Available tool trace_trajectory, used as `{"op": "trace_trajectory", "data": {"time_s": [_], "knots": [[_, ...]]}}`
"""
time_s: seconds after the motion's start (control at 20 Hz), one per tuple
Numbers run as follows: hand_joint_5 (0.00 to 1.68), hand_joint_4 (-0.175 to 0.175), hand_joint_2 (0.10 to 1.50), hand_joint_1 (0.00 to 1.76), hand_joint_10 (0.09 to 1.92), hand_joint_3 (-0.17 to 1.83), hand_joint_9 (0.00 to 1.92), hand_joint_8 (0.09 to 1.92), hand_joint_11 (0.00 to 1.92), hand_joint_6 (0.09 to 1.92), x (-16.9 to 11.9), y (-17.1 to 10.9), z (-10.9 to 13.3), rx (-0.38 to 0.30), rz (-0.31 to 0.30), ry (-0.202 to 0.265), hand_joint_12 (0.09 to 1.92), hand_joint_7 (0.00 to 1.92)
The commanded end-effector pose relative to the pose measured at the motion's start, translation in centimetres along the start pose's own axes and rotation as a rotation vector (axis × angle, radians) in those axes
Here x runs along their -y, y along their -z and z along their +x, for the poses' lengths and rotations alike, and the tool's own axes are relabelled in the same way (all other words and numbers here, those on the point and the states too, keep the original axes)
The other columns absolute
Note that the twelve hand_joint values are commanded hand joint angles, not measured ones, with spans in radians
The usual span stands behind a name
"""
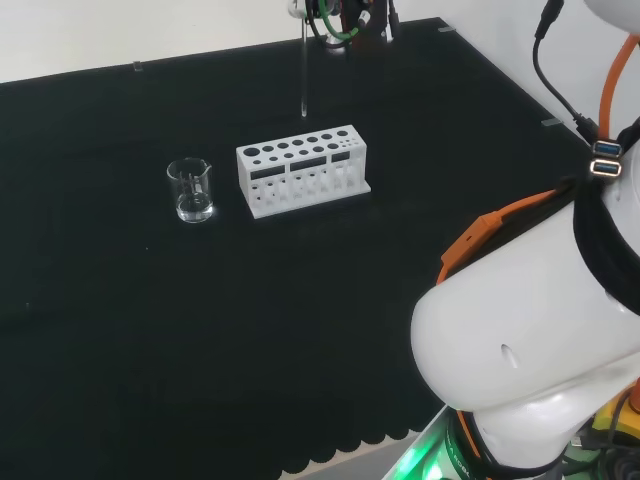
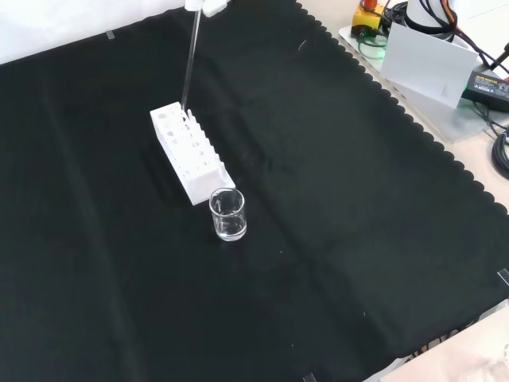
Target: Stir in the beaker to the left of the white test tube rack with the glass rod.
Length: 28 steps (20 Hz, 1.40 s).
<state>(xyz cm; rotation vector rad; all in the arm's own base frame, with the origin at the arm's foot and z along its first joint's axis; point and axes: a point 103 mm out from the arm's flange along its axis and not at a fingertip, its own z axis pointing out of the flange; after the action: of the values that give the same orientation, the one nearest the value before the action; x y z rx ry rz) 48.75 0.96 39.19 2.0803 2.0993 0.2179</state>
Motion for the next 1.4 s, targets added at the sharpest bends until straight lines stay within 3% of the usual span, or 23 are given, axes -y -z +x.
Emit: {"op": "trace_trajectory", "data": {"time_s": [0.05,0.65,1.15,1.4], "knots": [[1.44,-0.175,1.02,1.34,0.25,-0.17,1.77,0.1,1.6,0.09,0.4,0.1,1.5,-0.002,0.018,0.032,0.55,1.6],[1.45,-0.175,1.02,1.34,0.24,-0.17,1.77,0.1,1.6,0.09,0.4,0.6,7.5,-0.064,0.025,0.144,0.55,1.6],[1.45,-0.175,1.02,1.34,0.23,-0.17,1.78,0.12,1.6,0.09,-0.7,-0.8,12.9,-0.085,0.045,0.237,0.55,1.6],[1.45,-0.175,1.02,1.34,0.21,-0.17,1.79,0.17,1.6,0.09,-1.3,-1.5,13.6,-0.105,0.053,0.274,0.56,1.57]]}}
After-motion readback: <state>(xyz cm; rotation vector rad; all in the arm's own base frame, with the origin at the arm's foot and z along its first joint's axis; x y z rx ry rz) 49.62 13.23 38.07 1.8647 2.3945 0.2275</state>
